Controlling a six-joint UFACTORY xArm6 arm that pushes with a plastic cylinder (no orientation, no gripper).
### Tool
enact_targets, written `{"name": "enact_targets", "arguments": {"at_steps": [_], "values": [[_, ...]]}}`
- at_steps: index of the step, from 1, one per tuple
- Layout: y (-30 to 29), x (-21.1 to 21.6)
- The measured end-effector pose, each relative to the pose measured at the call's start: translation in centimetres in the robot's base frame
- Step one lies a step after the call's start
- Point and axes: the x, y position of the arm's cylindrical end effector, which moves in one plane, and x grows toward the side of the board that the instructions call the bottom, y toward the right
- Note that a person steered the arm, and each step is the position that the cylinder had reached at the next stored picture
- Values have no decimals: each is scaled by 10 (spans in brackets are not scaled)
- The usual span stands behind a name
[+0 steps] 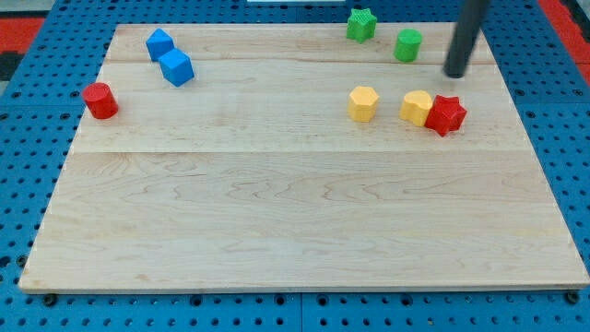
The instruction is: Push the yellow hexagon towards the center of the board
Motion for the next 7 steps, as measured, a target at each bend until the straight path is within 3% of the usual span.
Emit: {"name": "enact_targets", "arguments": {"at_steps": [1, 2, 4, 7], "values": [[31, -64], [53, -73], [34, -34], [-95, 40]]}}
